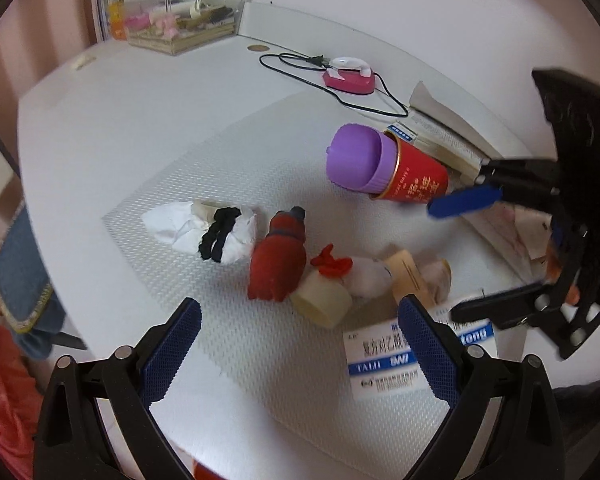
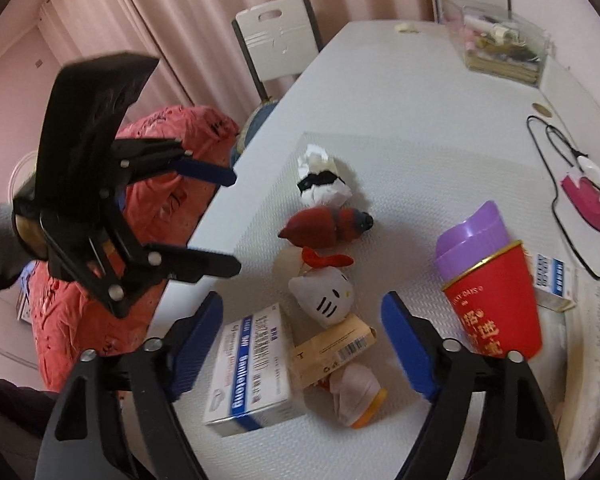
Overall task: Collect trash
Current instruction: 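Move both tools toward the plush toys on the grey mat, then grasp the white bow plush with right tool while left tool grasps red plush, then carry both plush toys from the desk over the orange bin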
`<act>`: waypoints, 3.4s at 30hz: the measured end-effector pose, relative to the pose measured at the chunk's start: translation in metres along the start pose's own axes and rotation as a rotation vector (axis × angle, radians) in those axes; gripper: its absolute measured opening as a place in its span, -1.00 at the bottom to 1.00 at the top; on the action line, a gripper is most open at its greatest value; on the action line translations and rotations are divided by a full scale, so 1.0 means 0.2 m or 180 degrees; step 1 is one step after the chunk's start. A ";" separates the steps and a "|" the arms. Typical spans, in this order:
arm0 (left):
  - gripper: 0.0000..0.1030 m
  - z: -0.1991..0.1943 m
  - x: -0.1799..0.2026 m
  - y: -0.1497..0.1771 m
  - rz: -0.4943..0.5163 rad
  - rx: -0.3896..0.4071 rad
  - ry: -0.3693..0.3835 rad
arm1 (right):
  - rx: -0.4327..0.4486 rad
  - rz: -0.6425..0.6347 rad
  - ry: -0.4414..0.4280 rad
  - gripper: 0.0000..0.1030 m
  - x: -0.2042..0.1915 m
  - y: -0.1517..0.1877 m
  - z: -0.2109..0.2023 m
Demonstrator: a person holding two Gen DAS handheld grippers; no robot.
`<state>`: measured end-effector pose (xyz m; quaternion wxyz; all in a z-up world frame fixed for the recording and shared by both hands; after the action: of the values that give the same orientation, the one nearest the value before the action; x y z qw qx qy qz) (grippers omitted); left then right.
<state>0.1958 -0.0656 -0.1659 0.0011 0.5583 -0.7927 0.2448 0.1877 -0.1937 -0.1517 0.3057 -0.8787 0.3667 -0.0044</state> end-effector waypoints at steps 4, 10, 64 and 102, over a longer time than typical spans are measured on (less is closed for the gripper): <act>0.64 0.06 -0.04 -0.06 -0.0070 -0.0068 0.0037 | 0.0006 0.0063 -0.0085 0.43 0.05 -0.03 0.05; 0.64 0.15 -0.07 -0.11 -0.0041 -0.0275 0.0143 | -0.0155 -0.0012 -0.0156 0.22 0.07 -0.05 0.15; -0.20 0.21 0.06 -0.13 -0.0308 -0.0507 0.0473 | 0.0189 0.0349 -0.0279 -0.50 0.20 0.01 0.09; -0.19 -1.07 -0.18 1.02 -0.1387 0.0645 -0.0165 | 0.0497 -0.1069 -0.1255 -0.49 -1.09 -0.33 -0.34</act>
<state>-0.0290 0.1018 -0.0669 -0.0224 0.7195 -0.6247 0.3026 0.0538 -0.0536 -0.0134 0.4331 -0.8848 0.1477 0.0879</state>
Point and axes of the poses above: each gripper's, at about its wrist camera, not at the fingertips, and z roughly the way its jaws point, x to its right, y to its underside, the point moved 3 cm from there along z, roughly the way its jaws point, and after that the axes turned 12 degrees about -z, right-handed, at the moved point
